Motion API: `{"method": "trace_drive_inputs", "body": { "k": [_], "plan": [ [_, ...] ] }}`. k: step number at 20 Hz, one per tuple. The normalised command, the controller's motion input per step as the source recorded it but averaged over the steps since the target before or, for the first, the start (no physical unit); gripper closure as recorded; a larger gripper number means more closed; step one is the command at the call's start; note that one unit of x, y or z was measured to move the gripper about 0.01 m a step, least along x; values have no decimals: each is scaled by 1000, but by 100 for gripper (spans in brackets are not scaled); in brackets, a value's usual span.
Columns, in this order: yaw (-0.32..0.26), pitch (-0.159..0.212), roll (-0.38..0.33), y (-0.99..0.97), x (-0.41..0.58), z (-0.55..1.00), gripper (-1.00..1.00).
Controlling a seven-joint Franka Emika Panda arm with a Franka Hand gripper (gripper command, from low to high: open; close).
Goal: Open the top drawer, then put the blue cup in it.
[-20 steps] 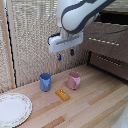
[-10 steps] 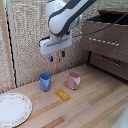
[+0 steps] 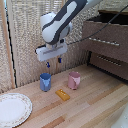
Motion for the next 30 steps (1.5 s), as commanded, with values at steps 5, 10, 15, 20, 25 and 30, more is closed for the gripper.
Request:
{"method": "trace_drive_inputs", "body": {
  "k": [5, 10, 15, 20, 25, 30],
  "plan": [
    [-64, 20, 73, 22, 118, -401, -100],
    [-81, -62, 62, 29, 325, -379, -100],
    [-74, -63, 58, 0, 317, -401, -100],
    [-26, 43, 16, -16, 9, -263, 100],
    [4, 45, 0, 4, 0, -75, 100],
    [0, 0, 0, 2, -11, 0, 100]
  ]
}}
